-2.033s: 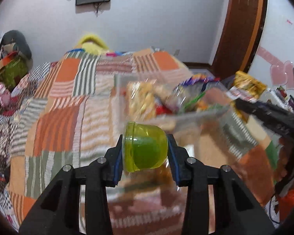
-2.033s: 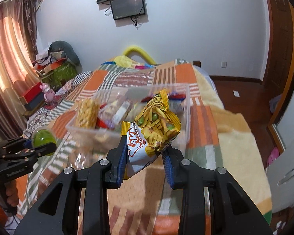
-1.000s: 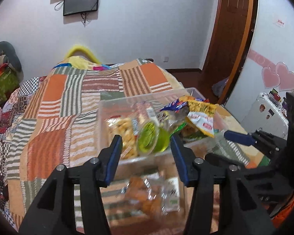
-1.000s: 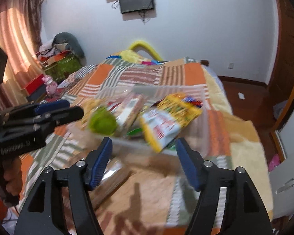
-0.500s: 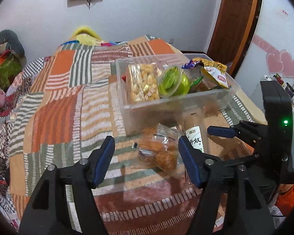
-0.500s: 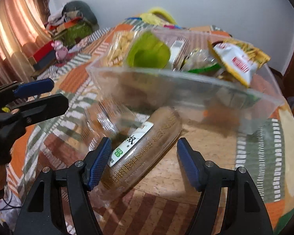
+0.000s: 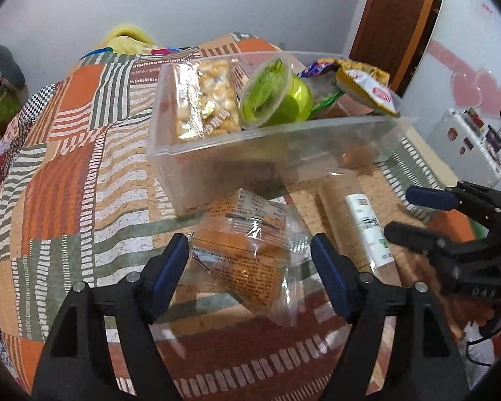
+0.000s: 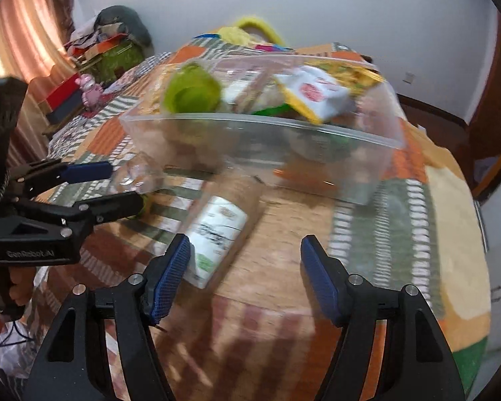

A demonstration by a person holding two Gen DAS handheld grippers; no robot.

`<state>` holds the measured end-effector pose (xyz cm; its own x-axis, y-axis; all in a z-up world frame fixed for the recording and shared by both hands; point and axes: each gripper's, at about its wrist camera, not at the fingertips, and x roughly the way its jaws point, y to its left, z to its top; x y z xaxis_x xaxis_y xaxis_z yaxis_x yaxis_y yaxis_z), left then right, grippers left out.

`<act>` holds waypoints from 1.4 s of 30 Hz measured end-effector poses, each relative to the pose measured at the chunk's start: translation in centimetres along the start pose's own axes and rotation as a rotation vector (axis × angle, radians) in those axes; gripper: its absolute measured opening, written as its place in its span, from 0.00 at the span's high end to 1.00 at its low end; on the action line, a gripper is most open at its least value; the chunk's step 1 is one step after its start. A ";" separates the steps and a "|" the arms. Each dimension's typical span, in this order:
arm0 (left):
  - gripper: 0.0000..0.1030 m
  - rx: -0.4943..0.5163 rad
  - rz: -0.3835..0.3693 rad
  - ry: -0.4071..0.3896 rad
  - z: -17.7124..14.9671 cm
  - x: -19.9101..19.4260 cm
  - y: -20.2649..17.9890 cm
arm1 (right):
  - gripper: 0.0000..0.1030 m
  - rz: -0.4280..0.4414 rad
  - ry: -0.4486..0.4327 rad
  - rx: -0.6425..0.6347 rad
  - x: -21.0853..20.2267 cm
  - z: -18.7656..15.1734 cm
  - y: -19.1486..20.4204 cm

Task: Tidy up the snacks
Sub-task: 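Grasp the bread roll pack with the left tool while the right tool grasps the cracker tube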

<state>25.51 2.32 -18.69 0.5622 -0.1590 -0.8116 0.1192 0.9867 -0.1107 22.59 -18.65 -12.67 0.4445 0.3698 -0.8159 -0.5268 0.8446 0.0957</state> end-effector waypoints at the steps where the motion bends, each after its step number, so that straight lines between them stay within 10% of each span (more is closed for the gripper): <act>1: 0.27 0.002 0.011 0.003 0.0 0.4 -0.1 | 0.47 -0.010 0.013 0.011 0.3 -0.1 -0.3; 23: 0.46 -0.023 0.064 -0.065 -2.9 -3.1 2.5 | 0.47 0.132 0.077 0.056 5.6 2.5 3.6; 31: 0.46 -0.042 0.039 -0.095 -2.8 -4.6 1.9 | 0.68 0.151 0.076 0.029 4.1 1.4 3.3; 42: 0.46 -0.069 0.020 -0.174 -0.2 -7.3 1.2 | 0.69 0.091 -0.048 0.032 -0.3 1.0 1.9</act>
<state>21.42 4.69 -13.06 0.6976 -0.1370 -0.7033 0.0538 0.9888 -0.1393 22.14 -16.75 -11.63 0.4306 0.4625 -0.7750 -0.5437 0.8183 0.1863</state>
